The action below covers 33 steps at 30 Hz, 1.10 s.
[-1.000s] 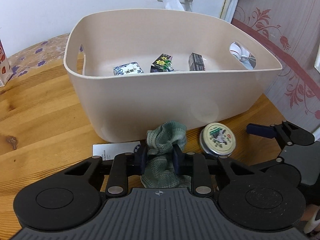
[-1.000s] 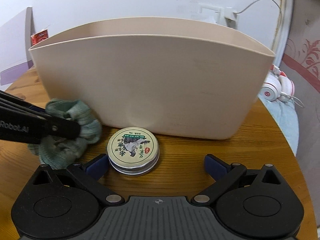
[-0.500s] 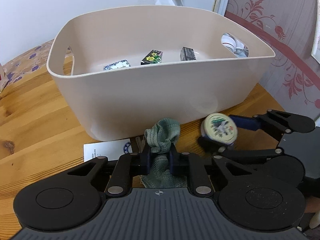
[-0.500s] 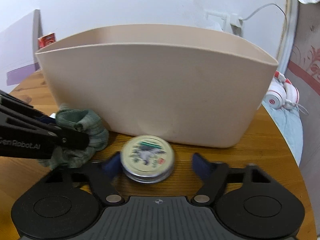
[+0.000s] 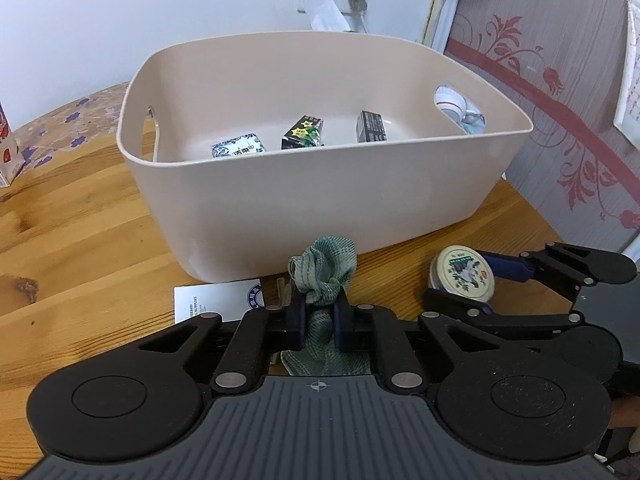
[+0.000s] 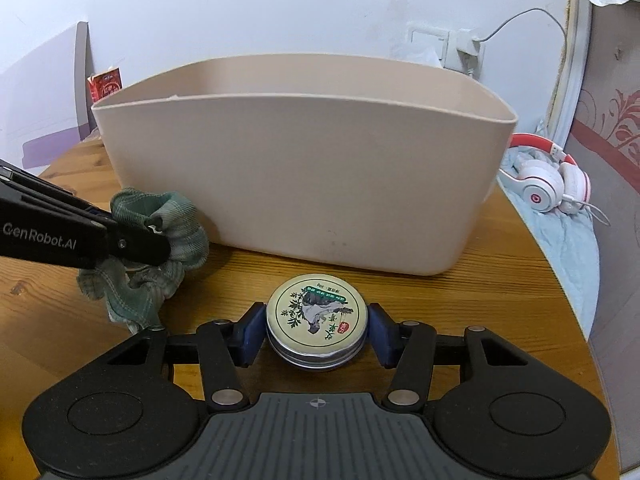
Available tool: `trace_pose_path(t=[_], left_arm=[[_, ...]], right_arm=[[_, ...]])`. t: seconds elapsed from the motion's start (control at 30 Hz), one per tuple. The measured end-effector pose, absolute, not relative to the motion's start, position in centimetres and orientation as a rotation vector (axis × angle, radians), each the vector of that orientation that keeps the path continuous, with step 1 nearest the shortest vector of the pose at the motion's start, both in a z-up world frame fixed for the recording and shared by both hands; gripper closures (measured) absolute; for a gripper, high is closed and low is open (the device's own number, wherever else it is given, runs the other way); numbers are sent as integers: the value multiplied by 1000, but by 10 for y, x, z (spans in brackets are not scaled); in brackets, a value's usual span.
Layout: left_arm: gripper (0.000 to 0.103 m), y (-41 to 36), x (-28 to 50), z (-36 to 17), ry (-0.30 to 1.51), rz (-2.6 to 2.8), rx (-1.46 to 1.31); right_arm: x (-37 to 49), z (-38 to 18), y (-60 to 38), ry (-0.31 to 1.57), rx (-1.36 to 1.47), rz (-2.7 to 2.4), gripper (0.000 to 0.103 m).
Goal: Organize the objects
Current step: 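Lift the cloth and tin over the bin and open both tools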
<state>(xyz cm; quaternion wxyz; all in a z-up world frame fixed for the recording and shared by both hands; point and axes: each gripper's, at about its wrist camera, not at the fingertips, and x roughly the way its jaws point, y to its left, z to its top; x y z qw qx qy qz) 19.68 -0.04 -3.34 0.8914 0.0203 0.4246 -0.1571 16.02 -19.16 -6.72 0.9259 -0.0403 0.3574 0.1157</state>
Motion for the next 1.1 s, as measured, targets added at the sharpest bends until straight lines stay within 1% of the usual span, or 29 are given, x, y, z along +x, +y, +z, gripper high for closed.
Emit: trace_pose_path(t=[0.43, 0.73, 0.87, 1.1], left_arm=[[91, 14, 167, -6, 812, -326, 24], [91, 26, 157, 33, 715, -307, -10], [91, 33, 157, 52, 670, -303, -22], [91, 36, 180, 80, 585, -299, -38]], right_arm=[[129, -37, -199, 658, -63, 234, 52], [116, -3, -203, 574, -67, 215, 52], [118, 14, -204, 532, -70, 213, 52], [139, 47, -198, 447, -60, 213, 52]])
